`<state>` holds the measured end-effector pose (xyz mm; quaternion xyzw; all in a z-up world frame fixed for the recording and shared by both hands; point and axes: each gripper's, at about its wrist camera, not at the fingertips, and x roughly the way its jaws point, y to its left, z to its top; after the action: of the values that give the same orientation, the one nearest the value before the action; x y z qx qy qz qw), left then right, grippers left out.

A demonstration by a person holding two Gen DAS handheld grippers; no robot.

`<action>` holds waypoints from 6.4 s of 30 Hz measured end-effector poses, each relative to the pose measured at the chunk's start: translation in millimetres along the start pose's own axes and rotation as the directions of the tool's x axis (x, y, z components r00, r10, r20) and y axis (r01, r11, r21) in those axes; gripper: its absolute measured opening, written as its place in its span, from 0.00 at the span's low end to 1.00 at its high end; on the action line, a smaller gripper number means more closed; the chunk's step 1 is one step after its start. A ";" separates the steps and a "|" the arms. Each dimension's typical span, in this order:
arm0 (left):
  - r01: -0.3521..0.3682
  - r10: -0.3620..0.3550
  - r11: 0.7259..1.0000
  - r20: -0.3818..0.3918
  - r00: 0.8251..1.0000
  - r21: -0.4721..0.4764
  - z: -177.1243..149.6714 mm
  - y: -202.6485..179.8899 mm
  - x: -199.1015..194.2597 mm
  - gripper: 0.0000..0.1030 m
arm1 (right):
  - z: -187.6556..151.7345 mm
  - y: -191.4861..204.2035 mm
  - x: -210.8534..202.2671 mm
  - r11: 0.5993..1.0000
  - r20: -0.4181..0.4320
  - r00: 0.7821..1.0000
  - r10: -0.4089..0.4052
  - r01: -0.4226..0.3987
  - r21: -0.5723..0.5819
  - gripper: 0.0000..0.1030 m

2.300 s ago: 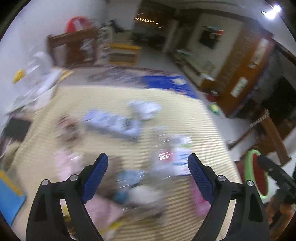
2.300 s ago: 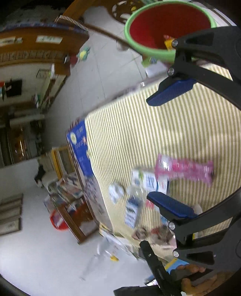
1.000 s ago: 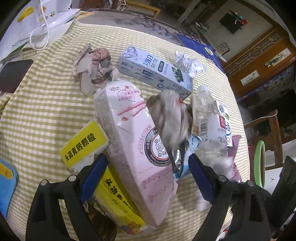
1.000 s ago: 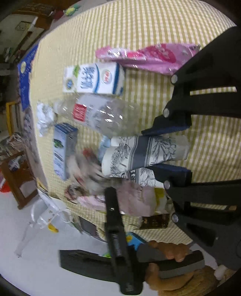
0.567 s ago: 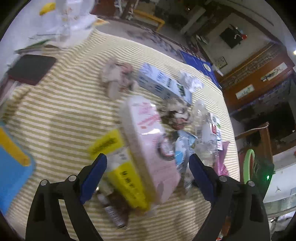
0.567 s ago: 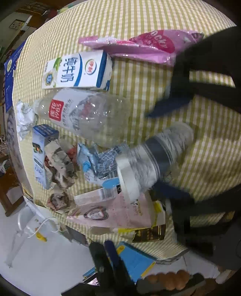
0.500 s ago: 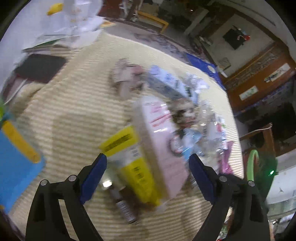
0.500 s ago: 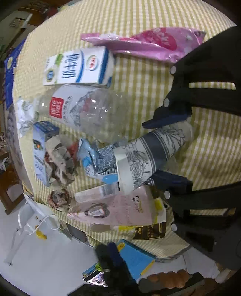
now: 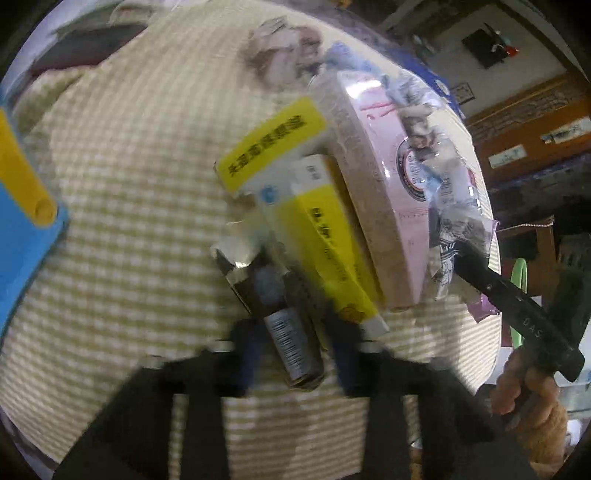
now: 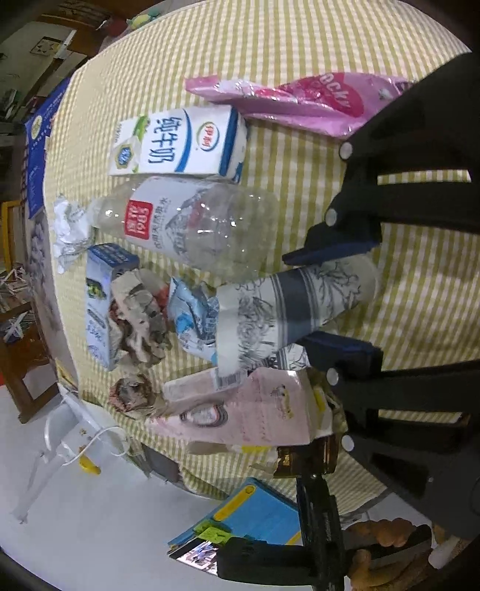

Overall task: Collect trash
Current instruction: 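Grasp the dark snack box with the left tool while the right tool grasps the patterned paper cup, then carry both items over the red bucket and open both tools to drop them, then move both open tools back over the table, then grasp the yellow-white carton with the left tool while the right tool grasps the pink-white bag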

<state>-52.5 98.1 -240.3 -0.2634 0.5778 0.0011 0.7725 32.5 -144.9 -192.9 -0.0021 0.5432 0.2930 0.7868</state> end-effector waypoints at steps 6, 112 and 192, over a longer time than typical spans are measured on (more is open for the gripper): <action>-0.014 0.009 0.997 0.073 0.997 0.075 23.4 -27.2 -1.1 0.15 | 3.6 -4.9 -20.9 1.000 0.074 0.997 -0.017 0.015 0.018 0.26; -0.041 -0.150 0.731 0.219 0.964 0.681 -33.0 -561.1 63.2 0.16 | -113.5 -364.7 -312.5 0.813 0.365 0.807 -0.465 0.227 0.536 0.29; -0.139 0.129 0.989 0.178 0.976 0.046 46.6 -36.5 -27.4 0.34 | 66.9 54.7 -35.9 0.998 0.104 0.994 0.035 -0.029 -0.053 0.44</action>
<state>-8.9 94.0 -192.0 -0.2003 0.5239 0.0594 0.8258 55.7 -94.5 -117.5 0.0019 0.4934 0.3191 0.8092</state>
